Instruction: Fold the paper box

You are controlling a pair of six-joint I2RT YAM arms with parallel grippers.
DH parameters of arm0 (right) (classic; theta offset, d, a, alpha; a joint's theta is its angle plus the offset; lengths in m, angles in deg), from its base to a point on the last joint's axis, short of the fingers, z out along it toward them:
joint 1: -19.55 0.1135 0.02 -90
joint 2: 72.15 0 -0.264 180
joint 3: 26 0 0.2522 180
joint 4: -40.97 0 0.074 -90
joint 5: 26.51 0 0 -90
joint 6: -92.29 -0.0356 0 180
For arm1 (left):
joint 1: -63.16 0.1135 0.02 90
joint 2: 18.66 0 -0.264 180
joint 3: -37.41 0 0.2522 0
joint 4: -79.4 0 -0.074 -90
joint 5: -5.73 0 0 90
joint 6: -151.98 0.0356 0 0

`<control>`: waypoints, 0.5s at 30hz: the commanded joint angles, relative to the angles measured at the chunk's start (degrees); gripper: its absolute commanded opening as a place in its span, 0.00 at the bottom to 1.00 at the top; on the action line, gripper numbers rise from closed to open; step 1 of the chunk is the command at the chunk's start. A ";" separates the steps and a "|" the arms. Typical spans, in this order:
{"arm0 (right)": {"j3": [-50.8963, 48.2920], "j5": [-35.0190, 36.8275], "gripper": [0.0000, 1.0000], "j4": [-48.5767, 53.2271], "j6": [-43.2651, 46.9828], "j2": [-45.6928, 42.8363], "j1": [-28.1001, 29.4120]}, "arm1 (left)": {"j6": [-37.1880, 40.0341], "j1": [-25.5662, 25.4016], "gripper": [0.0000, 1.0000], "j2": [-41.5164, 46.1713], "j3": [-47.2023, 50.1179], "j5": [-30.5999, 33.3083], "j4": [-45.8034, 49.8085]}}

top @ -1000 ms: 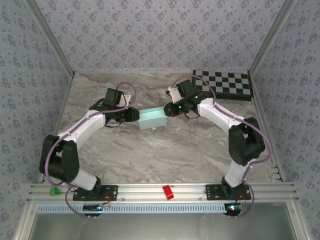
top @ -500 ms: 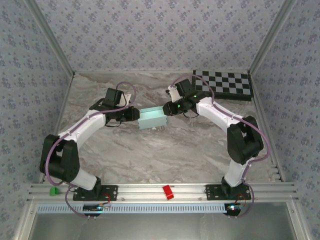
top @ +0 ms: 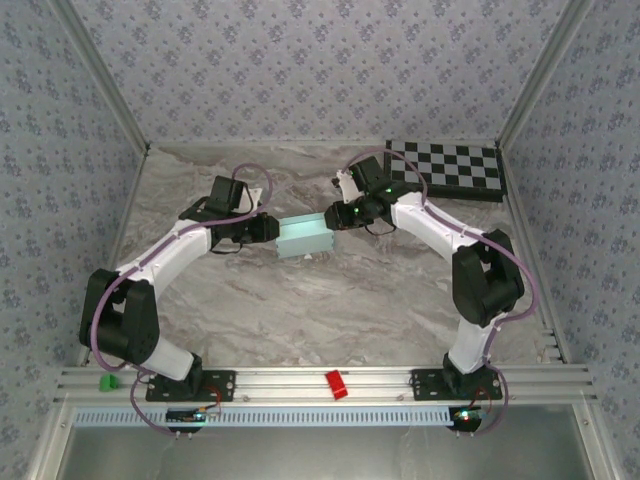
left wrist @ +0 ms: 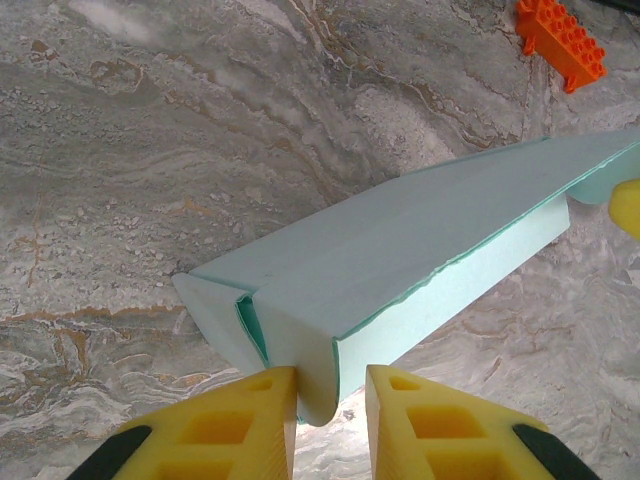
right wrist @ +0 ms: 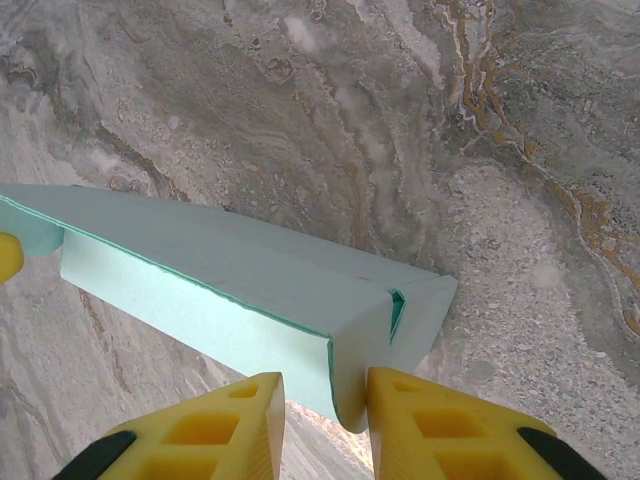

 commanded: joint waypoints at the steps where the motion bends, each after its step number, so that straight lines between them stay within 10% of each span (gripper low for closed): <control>1: 2.04 -2.05 0.30 1.55 -1.26 0.85 0.46 | -0.23 0.28 0.24 -0.65 -1.08 -1.61 -0.84; 15: 2.56 -4.27 0.32 1.33 -2.96 0.98 0.39 | -0.49 0.28 0.25 -0.62 -1.10 -1.58 -1.10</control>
